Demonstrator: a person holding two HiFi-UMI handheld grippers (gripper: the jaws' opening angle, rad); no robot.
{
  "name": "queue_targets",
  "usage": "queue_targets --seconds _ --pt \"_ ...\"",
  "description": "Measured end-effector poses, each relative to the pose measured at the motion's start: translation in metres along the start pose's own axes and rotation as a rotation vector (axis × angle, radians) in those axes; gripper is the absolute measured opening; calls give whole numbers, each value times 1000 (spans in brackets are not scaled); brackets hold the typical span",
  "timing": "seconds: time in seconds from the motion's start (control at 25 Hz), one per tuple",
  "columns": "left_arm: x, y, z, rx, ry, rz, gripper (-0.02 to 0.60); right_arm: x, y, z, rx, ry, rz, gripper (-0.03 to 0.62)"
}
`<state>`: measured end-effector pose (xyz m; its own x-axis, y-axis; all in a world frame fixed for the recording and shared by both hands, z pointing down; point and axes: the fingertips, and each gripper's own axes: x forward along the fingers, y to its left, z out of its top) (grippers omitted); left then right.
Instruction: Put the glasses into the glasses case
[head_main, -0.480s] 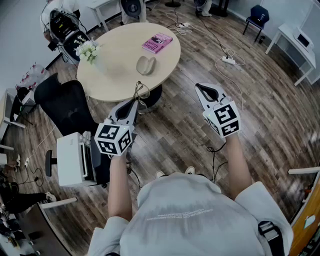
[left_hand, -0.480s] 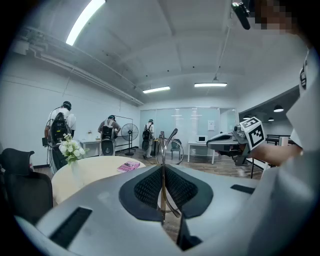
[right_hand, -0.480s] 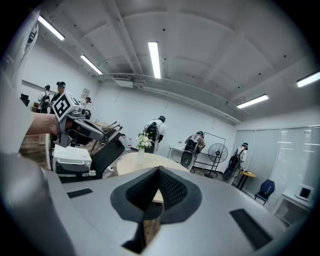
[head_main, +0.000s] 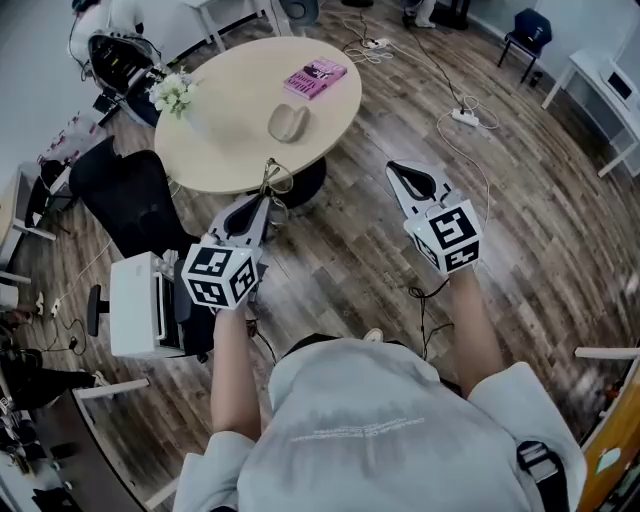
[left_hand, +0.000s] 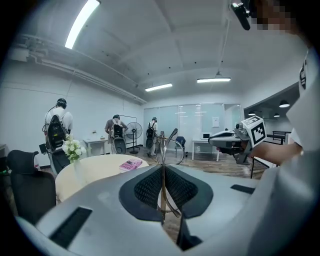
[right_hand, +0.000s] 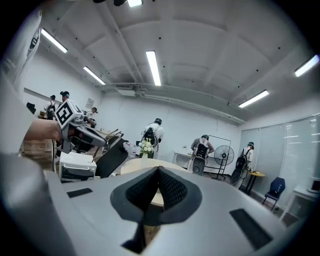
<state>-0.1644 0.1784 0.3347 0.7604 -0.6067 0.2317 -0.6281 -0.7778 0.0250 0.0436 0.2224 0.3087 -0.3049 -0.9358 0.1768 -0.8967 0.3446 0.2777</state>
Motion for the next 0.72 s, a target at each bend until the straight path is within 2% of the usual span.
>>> queue_targets --seconds 0.36,0.56,0.72 --pt "21 -27 -24 -74 21 48 21 -10 -23 -38 10 34 96 0" --pt "47 -12 -24 -87 13 57 21 17 -39 -50 11 53 96 2" --pt "77 18 -24 -104 16 50 21 51 -49 -57 12 74 104 2"
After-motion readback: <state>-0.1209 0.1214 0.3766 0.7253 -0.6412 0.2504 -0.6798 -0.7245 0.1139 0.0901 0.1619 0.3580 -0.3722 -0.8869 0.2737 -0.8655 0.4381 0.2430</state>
